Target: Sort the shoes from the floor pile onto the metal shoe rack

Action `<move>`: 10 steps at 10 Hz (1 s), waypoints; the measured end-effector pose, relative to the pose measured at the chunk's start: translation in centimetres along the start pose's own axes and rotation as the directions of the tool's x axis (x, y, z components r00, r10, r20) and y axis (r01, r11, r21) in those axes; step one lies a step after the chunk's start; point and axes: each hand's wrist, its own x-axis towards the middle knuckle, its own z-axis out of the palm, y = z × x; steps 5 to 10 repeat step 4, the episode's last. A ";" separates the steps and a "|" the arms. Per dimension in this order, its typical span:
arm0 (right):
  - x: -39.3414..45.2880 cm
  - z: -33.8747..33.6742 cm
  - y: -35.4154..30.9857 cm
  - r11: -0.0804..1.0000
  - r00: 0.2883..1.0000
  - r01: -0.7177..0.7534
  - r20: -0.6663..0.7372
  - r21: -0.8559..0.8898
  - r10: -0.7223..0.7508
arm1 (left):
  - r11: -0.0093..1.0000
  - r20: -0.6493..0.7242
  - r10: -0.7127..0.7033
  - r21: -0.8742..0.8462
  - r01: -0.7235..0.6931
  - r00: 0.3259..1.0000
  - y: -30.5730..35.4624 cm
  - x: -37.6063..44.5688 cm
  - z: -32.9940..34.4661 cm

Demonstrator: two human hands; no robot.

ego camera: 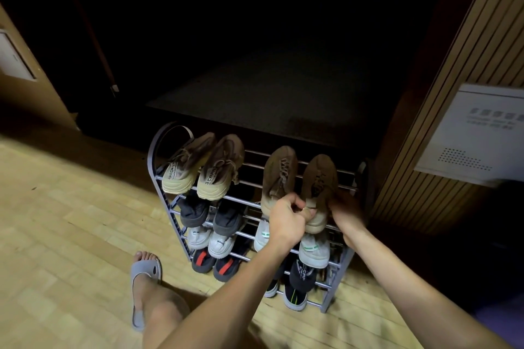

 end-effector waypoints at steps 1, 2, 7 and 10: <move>-0.3 -0.1 -0.3 1.000 1.000 0.004 0.004 0.012 -0.004 | 0.999 0.003 -0.034 0.020 0.034 0.999 0.0 -0.2 0.0; -0.2 -0.1 -0.7 1.000 1.000 0.019 -0.009 0.007 -0.019 | 0.996 0.079 -0.049 0.083 0.042 0.996 0.8 -0.4 -0.2; -0.9 -0.6 -2.4 0.994 0.996 0.086 -0.030 -0.062 -0.088 | 0.976 0.159 -0.047 0.216 0.012 0.986 4.3 -0.5 -3.9; -0.9 -0.6 -2.4 0.994 0.996 0.086 -0.030 -0.062 -0.088 | 0.976 0.159 -0.047 0.216 0.012 0.986 4.3 -0.5 -3.9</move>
